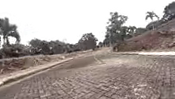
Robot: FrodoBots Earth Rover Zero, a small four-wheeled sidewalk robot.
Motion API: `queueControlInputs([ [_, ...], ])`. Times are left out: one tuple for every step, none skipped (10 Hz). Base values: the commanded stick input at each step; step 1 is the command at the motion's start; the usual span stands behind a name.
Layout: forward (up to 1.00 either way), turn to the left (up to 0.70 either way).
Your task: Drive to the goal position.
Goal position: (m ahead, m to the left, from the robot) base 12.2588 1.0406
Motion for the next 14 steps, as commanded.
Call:
queueControlInputs([
  [1.0, 0.0],
  [1.0, 0.0],
  [1.0, 0.0],
  [1.0, 0.0],
  [1.0, 0.0],
  [1.0, 0.0],
  [1.0, 0.0],
  [1.0, 0.0],
  [1.0, 0.0],
  [1.0, 0.0],
  [1.0, 0.0],
  [1.0, 0.0],
  [1.0, 0.0],
  [1.0, 0.0],
])
